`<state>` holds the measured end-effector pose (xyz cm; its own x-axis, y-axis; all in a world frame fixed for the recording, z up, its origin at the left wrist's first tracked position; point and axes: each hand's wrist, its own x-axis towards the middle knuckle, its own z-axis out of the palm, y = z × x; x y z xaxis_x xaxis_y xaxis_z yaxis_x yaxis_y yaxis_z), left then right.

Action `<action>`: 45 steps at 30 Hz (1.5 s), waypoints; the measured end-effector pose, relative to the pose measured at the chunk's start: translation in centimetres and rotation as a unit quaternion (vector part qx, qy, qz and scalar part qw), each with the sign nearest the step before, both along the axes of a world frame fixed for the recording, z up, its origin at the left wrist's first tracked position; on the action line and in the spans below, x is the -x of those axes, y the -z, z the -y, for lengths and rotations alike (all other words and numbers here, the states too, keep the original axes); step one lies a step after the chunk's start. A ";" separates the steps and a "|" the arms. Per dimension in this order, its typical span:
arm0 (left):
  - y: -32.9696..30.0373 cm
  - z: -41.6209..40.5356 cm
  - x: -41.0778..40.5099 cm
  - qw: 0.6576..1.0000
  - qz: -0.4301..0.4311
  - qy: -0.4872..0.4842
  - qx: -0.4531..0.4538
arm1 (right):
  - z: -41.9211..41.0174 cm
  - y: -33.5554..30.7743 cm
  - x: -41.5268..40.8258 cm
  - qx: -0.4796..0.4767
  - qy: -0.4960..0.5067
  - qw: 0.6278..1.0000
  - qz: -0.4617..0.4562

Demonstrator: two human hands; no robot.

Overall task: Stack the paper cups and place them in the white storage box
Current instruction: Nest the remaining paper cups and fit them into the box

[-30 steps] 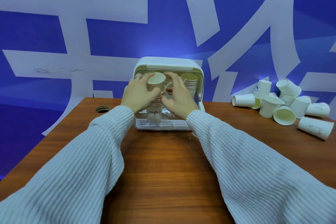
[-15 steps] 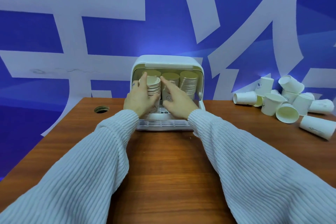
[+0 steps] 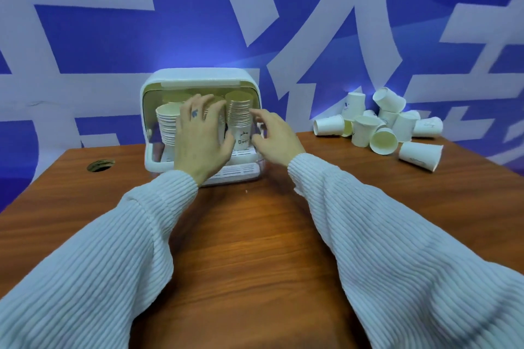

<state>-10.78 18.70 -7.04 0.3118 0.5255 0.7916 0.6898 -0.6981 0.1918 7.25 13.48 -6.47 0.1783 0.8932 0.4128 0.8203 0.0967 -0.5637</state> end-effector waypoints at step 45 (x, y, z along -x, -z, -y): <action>8.6 12.1 -29.1 0.977 -0.060 0.144 0.147 | 15.9 5.8 -23.0 -0.133 0.178 0.958 -0.180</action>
